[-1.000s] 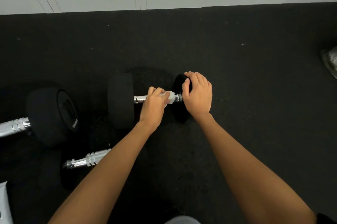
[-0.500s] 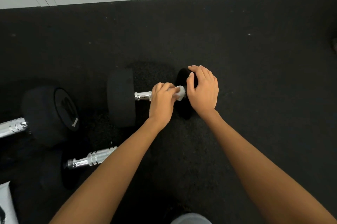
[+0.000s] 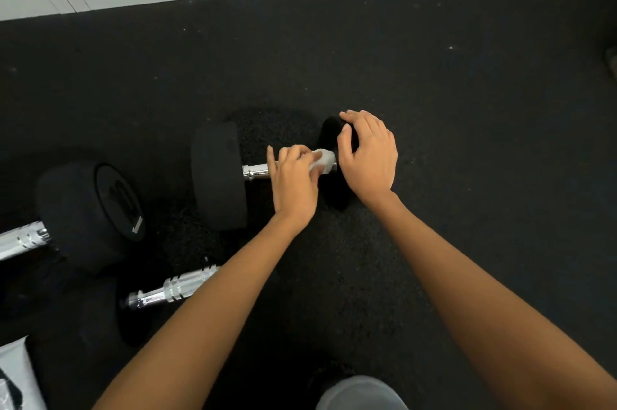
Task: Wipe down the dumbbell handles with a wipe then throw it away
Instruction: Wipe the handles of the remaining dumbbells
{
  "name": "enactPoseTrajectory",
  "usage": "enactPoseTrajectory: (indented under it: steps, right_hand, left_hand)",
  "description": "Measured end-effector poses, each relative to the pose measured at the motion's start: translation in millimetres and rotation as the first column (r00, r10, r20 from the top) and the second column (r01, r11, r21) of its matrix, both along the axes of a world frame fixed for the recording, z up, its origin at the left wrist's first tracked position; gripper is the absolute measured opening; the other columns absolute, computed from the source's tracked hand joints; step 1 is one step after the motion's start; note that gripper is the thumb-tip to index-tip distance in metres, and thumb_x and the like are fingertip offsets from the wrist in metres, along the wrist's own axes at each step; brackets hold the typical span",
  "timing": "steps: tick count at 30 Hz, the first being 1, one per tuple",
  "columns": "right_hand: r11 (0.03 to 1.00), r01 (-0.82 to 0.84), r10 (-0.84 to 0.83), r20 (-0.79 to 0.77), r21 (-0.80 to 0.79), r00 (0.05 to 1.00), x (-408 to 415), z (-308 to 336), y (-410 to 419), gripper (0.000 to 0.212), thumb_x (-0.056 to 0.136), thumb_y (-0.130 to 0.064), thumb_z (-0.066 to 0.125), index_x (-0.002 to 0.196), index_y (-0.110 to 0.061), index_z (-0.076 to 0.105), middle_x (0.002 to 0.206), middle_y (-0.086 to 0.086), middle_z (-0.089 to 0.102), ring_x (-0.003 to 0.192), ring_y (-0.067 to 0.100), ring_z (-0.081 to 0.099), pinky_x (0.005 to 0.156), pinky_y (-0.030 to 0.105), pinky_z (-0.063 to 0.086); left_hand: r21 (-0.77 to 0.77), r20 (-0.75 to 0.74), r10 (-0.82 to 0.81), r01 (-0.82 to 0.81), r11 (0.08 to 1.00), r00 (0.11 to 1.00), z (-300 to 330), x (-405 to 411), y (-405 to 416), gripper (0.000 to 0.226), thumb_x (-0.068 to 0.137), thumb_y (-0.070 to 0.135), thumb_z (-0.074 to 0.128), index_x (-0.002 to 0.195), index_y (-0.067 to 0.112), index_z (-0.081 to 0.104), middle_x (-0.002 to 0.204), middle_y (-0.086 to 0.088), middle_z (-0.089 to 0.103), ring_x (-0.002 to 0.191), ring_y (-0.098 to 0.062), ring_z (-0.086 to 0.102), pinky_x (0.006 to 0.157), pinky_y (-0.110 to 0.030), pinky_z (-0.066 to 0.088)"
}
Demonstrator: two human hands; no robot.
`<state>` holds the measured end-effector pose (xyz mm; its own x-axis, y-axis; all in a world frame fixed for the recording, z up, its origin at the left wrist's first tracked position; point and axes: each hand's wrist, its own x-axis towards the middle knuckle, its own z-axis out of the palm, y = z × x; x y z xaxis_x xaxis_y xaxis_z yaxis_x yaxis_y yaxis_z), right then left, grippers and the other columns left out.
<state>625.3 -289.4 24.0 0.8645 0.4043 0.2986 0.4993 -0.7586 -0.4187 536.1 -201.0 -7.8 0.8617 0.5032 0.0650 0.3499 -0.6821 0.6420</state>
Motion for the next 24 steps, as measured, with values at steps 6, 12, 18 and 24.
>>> enactPoseTrajectory:
  steps: [6, 12, 18, 24]
  right_hand:
    - [1.0, -0.007, 0.007, -0.005, 0.014, 1.0, 0.7, -1.1, -1.1, 0.03, 0.094, -0.026, 0.042, 0.114, -0.019, 0.064, 0.119, -0.007, 0.064, 0.123, 0.012, 0.051, 0.098, 0.028, 0.037]
    - [1.0, 0.001, -0.001, 0.012, 0.002, 1.0, 0.7, -1.2, -0.9, 0.031, 0.094, -0.027, 0.042, 0.113, -0.02, 0.064, 0.118, -0.008, 0.065, 0.123, 0.01, 0.051, 0.101, 0.028, 0.033]
    - [1.0, 0.01, -0.01, 0.009, 0.009, 1.0, 0.5, -1.6, -1.0, 0.029, 0.094, -0.027, 0.043, 0.112, -0.02, 0.065, 0.118, -0.008, 0.065, 0.122, 0.011, 0.051, 0.1, 0.028, 0.035]
    - [1.0, 0.008, -0.008, -0.002, 0.002, 1.0, -0.9, -2.0, -1.4, 0.029, 0.095, -0.028, 0.043, 0.113, -0.021, 0.064, 0.119, -0.008, 0.064, 0.123, 0.01, 0.049, 0.099, 0.027, 0.034]
  left_hand:
    - [0.159, 0.104, -0.093, 0.075, 0.984, 0.99, -7.3, -18.1, 18.6, 0.015, 0.078, 0.011, 0.07, 0.093, 0.013, 0.069, 0.096, -0.002, 0.06, 0.096, -0.019, 0.056, 0.116, -0.05, 0.017]
    - [0.066, -0.1, 0.027, -0.021, 0.998, 0.995, 3.6, 3.5, 7.8, 0.027, 0.095, 0.03, 0.048, 0.113, 0.016, 0.063, 0.109, -0.001, 0.063, 0.112, -0.019, 0.051, 0.118, -0.046, 0.006]
    - [0.027, -0.444, -0.131, 0.16, 0.987, 0.886, 8.4, 36.5, 15.5, 0.043, 0.1, 0.033, 0.026, 0.099, 0.011, 0.063, 0.098, -0.007, 0.067, 0.108, -0.026, 0.056, 0.113, -0.058, -0.006]
    - [-0.133, -0.661, -0.234, 0.196, 0.972, 0.713, 15.8, 60.2, 20.9, 0.052, 0.099, 0.038, 0.019, 0.11, 0.014, 0.064, 0.104, -0.007, 0.065, 0.118, -0.028, 0.051, 0.109, -0.063, -0.013]
